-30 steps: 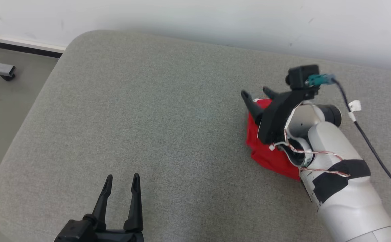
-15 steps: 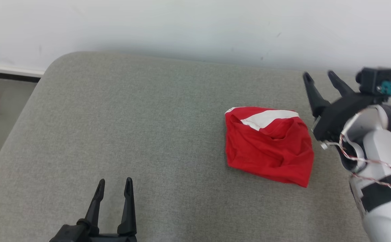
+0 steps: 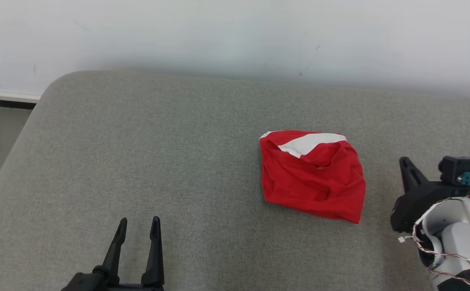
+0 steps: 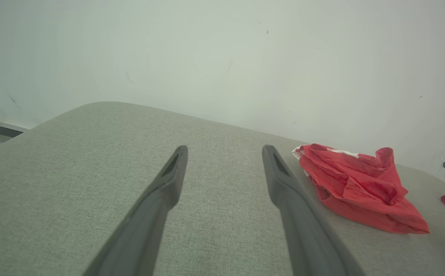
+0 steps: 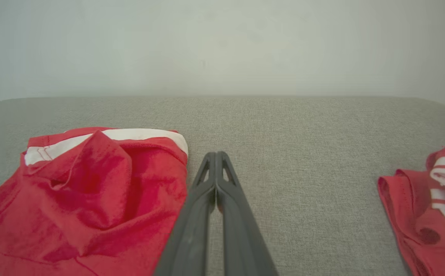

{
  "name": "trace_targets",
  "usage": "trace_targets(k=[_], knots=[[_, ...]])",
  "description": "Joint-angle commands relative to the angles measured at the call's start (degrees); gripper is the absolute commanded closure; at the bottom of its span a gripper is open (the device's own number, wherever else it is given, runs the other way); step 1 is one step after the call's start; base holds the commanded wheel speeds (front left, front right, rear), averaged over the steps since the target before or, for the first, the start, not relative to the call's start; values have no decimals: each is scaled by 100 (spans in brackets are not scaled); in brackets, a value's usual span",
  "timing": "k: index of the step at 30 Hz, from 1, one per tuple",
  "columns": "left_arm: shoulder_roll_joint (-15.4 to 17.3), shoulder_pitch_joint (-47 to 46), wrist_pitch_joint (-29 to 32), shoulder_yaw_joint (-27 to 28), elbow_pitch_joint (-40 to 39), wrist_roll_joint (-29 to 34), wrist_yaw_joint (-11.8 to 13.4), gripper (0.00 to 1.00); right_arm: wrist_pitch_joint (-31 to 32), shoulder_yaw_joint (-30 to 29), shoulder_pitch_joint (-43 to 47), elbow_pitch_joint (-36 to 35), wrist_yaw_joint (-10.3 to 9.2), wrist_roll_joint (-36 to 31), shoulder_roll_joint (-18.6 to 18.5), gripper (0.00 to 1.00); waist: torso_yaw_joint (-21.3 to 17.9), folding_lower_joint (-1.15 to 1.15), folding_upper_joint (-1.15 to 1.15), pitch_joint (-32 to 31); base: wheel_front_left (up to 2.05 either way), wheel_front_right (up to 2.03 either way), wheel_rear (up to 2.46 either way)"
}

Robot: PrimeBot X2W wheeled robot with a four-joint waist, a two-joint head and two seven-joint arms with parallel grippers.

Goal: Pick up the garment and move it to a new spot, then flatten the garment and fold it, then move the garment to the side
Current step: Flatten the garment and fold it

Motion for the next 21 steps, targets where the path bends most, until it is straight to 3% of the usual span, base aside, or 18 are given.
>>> trace_targets(k=[1, 12, 13, 15, 16, 18, 19, 21], knots=[[3, -47, -16, 14, -5, 16, -4, 0, -34, 51, 55, -4, -13, -48, 80, 100, 41, 0, 0, 41, 0, 0, 0], [3, -8, -16, 43, 30, 3, -17, 0, -95, 607, 137, -177, -14, -65, 419, 100, 185, 0, 0, 22, 0, 0, 0], [3, 2, -16, 49, 29, 3, -16, 0, -93, 659, 144, -228, -14, -50, 447, 81, 187, 0, 0, 16, 0, 0, 0], [2, 20, -16, 59, 26, 5, -16, 0, -68, 771, 203, -334, -14, -28, 498, 61, 186, 0, 0, 7, 0, 0, 0], [2, 29, -16, 63, 22, 6, -15, 0, -44, 809, 250, -382, -14, -31, 524, 56, 185, 0, 0, 2, 0, 0, 0], [2, 46, -16, 73, 17, 7, -12, 0, 5, 854, 307, -470, -14, -50, 574, 5, 178, 0, 0, -7, 0, 0, 0], [2, 43, -16, 73, 13, 7, -6, 0, 25, 857, 330, -522, -14, -73, 598, 0, 174, 0, 0, -8, 0, 0, 0], [3, 31, -16, 72, 2, 10, 0, 0, 57, 863, 375, -591, -14, -92, 658, 0, 166, 0, 0, -12, 0, 0, 0]])
